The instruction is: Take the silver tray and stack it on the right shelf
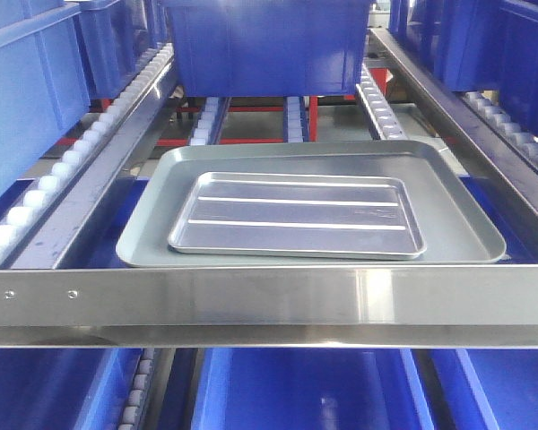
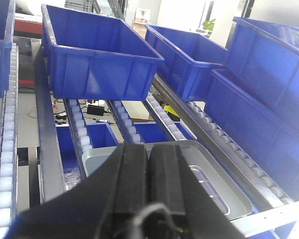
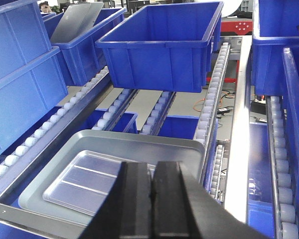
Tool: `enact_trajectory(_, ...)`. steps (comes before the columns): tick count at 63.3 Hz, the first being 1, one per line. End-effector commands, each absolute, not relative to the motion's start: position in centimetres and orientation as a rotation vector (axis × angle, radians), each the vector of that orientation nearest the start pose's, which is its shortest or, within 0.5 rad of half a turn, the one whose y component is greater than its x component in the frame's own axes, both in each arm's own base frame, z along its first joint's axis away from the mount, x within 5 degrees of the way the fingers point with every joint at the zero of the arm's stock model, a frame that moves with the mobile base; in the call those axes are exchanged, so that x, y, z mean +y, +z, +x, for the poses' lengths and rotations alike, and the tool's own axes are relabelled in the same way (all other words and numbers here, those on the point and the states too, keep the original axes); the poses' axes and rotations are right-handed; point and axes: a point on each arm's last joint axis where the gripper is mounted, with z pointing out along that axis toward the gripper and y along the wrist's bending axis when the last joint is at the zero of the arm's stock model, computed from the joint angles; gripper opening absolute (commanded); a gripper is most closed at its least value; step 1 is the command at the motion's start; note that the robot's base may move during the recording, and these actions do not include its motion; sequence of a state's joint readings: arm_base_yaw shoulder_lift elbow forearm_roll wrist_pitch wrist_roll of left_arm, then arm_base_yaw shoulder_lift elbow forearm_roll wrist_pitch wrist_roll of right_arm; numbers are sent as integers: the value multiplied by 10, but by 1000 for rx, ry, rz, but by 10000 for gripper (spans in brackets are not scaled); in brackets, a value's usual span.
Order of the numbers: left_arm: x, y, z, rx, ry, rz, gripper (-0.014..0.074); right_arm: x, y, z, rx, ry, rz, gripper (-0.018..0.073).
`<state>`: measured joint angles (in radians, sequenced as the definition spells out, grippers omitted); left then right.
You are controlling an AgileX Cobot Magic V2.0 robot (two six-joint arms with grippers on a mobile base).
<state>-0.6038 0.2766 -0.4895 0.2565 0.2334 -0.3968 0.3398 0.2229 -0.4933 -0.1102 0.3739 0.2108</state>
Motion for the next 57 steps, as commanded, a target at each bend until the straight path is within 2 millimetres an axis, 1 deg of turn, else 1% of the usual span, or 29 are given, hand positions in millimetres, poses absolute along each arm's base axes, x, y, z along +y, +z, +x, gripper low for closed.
enact_trajectory(1, -32, 354, 52, 1394, -593, 299, -101, 14, 346, 48, 1478, 312, -165, 55)
enact_trajectory(13, -32, 352, 52, 1412, -590, 299, -101, 14, 346, 48, 1478, 312, -165, 55)
enact_trajectory(18, -31, 349, 51, 1425, -522, 343, -101, 14, 346, 48, 1478, 312, -165, 55)
enact_trajectory(21, -29, 346, 49, 1425, -431, 382, -101, 14, 346, 48, 1478, 312, -165, 55)
enact_trajectory(26, -23, 337, 48, 1429, -350, 331, -101, 14, 346, 48, 1478, 312, -165, 55)
enact_trajectory(30, -17, 322, 46, 1432, -281, 267, -101, 14, 346, 48, 1478, 312, -165, 55)
enact_trajectory(37, -9, 285, 42, 1454, -158, 145, -101, 14, 346, 48, 1478, 312, -165, 55)
enact_trajectory(43, -5, 257, 42, 1467, -119, 49, -101, 14, 346, 48, 1478, 312, -165, 55)
enact_trajectory(45, -4, 245, 44, 1477, -99, 27, -101, 14, 346, 48, 1478, 312, -165, 55)
enact_trajectory(51, -1, 224, 52, 1454, -47, -22, -101, 14, 346, 48, 1481, 312, -165, 55)
enact_trajectory(55, 1, 210, 55, 1392, -30, -37, -101, 14, 346, 48, 1482, 312, -165, 55)
enact_trajectory(57, 1, 209, 55, 1384, -28, -39, -101, 14, 346, 48, 1482, 312, -165, 55)
